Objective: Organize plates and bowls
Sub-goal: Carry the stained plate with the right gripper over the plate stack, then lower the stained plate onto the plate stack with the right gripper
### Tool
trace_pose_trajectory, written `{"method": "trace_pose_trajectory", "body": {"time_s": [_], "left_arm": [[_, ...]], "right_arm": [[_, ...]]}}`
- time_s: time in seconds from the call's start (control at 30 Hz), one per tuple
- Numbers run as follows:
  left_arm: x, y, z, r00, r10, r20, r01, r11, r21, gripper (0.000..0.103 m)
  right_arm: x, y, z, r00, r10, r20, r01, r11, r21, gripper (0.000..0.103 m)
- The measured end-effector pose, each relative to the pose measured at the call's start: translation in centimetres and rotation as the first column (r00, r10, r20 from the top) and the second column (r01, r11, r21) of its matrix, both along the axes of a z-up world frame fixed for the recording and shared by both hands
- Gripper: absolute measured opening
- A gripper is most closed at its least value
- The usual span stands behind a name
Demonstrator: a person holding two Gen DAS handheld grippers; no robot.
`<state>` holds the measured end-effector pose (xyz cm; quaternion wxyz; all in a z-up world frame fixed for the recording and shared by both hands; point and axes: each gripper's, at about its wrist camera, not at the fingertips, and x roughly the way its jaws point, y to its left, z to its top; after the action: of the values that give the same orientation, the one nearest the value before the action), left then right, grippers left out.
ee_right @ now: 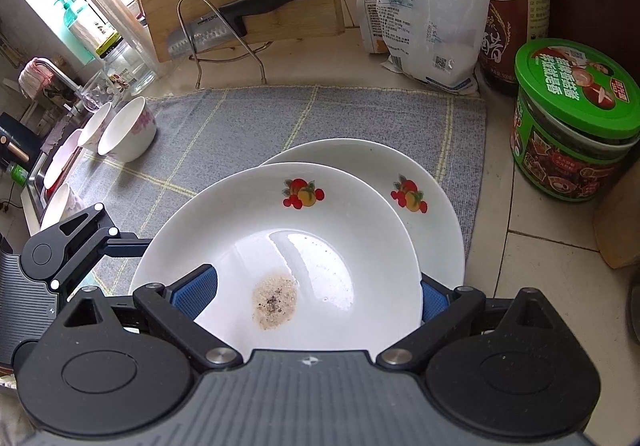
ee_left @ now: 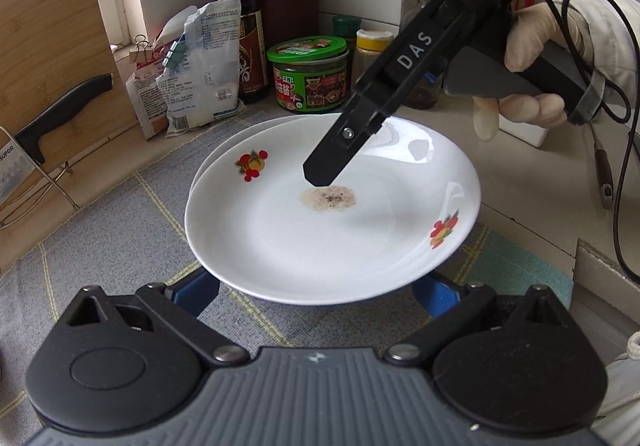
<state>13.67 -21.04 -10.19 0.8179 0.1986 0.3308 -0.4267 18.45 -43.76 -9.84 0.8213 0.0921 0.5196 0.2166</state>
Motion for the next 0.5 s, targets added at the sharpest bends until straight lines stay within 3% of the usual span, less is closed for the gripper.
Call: {"method": "trace_pose_trajectory", "body": {"time_s": [0.5], "left_arm": [[1.6,-0.3,-0.9,1.0,-0.017,-0.023,0.017,1.0,0.016,0.101]], "right_arm": [[-0.1,-0.6,-0.4,0.999,-0.031,-0.02,0.031,0.999,-0.01,0.102]]}}
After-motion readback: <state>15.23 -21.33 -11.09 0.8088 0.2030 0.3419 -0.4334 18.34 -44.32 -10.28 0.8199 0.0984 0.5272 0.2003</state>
